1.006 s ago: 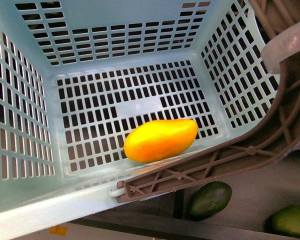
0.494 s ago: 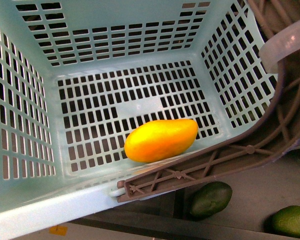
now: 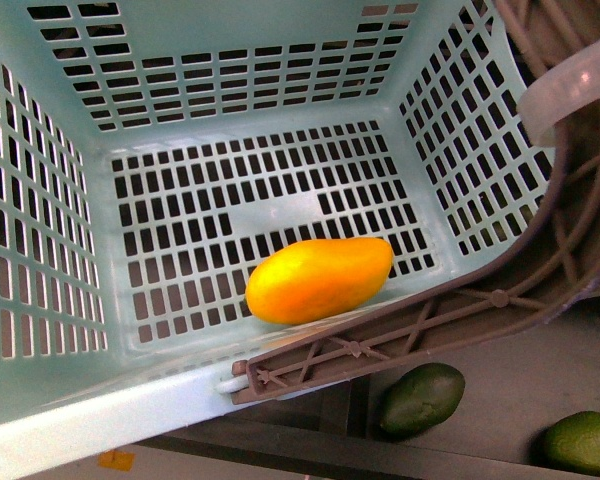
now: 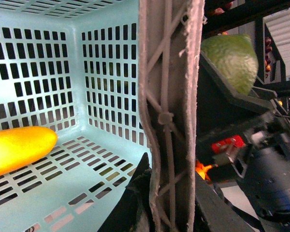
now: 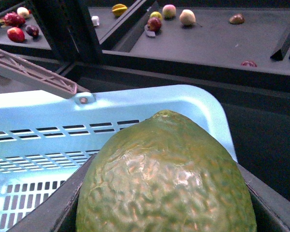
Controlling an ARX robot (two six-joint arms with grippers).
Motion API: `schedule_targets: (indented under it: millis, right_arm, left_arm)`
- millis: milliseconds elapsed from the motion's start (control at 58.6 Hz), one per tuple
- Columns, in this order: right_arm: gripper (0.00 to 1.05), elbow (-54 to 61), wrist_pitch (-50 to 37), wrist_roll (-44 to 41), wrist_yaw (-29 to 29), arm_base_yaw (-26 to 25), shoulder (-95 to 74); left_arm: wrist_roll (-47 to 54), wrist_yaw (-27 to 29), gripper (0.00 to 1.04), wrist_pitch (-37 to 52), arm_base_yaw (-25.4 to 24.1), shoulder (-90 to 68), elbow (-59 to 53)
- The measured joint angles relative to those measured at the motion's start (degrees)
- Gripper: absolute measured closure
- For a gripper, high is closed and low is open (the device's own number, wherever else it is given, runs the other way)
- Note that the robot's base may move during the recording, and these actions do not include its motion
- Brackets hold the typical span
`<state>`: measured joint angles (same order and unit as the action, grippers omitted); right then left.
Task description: Pick mango and avocado into basket
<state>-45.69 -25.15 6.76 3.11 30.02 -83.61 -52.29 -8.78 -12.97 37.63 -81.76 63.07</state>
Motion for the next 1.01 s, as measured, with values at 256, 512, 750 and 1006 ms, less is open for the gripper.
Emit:
schedule_targets:
  millis: [256,512,750,1006]
  right_arm:
    - [0.24,-1.73,-0.2,1.22,1.14,2.16,-3.28]
    - [0.09,-1.97,1.36,1.4,3.76,1.7,-0.7]
    - [0.09,-1.16,3.52,1.36,10.47,-1.11,6.54]
    - [0.22,3.89,-6.91,-2.47,20.09,-1.11,7.15]
  left_arm:
    - [0.0,-0.02,0.97,0.0,0.0,0.0,0.0]
    - [0.0,0.0,0.97,-0.07,0.0,-0.04,-0.07]
    - [0.0,0.39,0.97,-0.07,-0.13,-0.04,-0.07]
    - [-0.2,-0.22,0.97,-0.07,-0.02,-0.04,-0.07]
